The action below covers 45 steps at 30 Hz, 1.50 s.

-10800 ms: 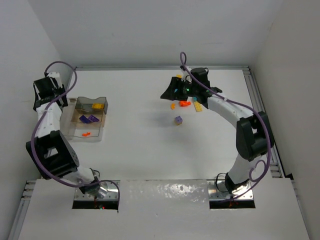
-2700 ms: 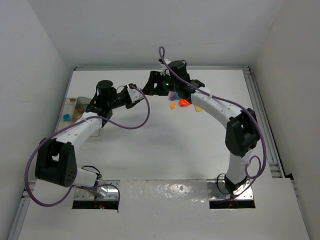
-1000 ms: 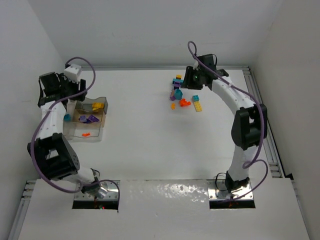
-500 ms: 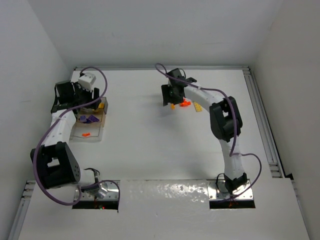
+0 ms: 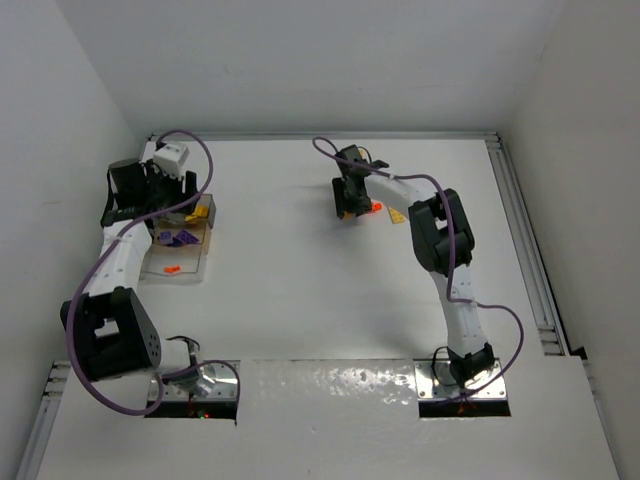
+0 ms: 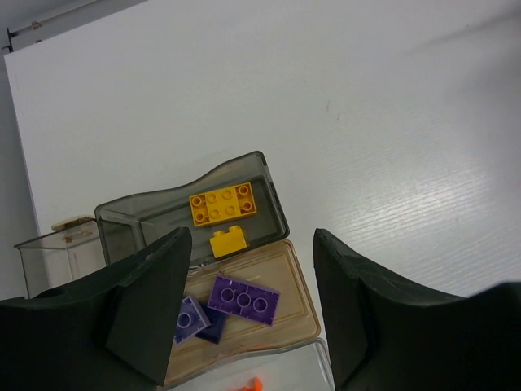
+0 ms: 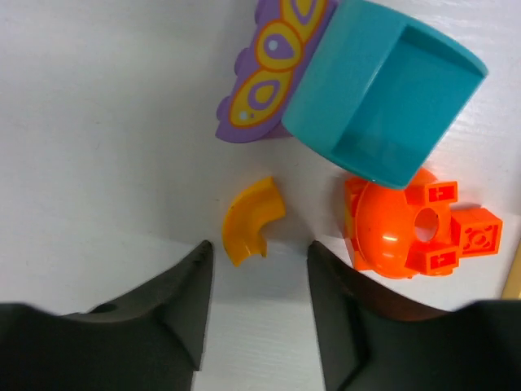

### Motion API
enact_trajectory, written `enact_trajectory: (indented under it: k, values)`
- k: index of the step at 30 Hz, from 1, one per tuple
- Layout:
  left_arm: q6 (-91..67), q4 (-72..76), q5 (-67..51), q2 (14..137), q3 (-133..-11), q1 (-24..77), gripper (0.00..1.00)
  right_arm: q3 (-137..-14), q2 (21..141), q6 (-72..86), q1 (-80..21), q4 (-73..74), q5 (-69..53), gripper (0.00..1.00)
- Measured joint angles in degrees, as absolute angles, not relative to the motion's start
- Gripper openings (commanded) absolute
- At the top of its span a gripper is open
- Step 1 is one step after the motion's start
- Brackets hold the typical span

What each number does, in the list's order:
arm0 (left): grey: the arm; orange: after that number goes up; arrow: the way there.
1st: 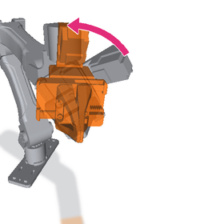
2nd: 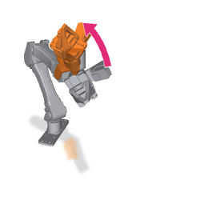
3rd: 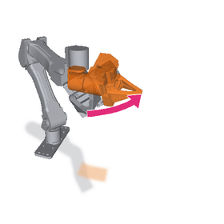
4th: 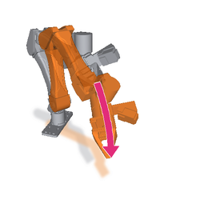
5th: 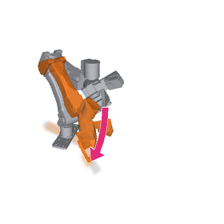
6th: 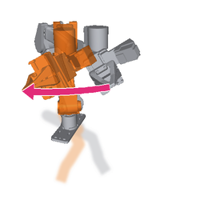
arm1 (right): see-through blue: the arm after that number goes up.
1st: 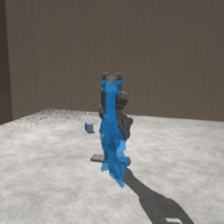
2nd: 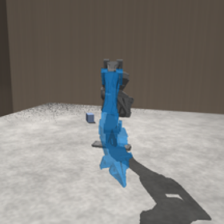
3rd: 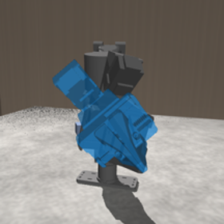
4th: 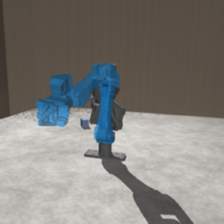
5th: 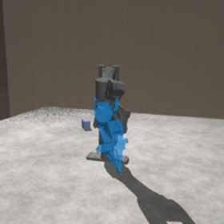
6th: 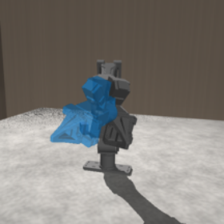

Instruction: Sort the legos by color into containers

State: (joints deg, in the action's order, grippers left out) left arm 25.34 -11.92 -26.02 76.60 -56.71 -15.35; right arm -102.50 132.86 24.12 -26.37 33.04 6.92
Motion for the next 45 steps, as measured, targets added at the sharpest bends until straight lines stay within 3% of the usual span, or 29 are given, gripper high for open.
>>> enact_trajectory:
  k: [5, 12, 19, 26, 35, 45]
  values:
    - [25.2, -11.7, -25.7, 76.6, -56.7, -15.3, 0.59, -103.9, 133.9, 23.6, -26.4, 33.1, 8.4, 0.22]
    - [25.8, -11.7, -26.1, 76.6, -56.7, -15.3, 0.59, -99.9, 132.0, 22.5, -26.4, 28.4, 8.3, 0.01]
    - [34.5, -14.3, -33.1, 76.2, -56.7, -15.0, 0.59, -96.4, 129.5, 17.6, -26.4, 27.6, 4.4, 0.00]
    - [55.5, -14.9, -46.8, 68.3, -50.7, -14.2, 0.60, -91.1, 118.5, 12.1, -27.0, 28.7, -15.6, 0.00]
    - [70.8, -5.5, -54.3, 68.2, -45.8, 3.4, 0.59, -95.7, 112.9, 8.8, -32.7, 27.2, -38.3, 0.00]
    - [85.7, -3.6, -56.2, 70.2, -45.7, 9.1, 0.47, -95.7, 112.9, 9.9, -33.4, 25.9, -44.0, 0.00]
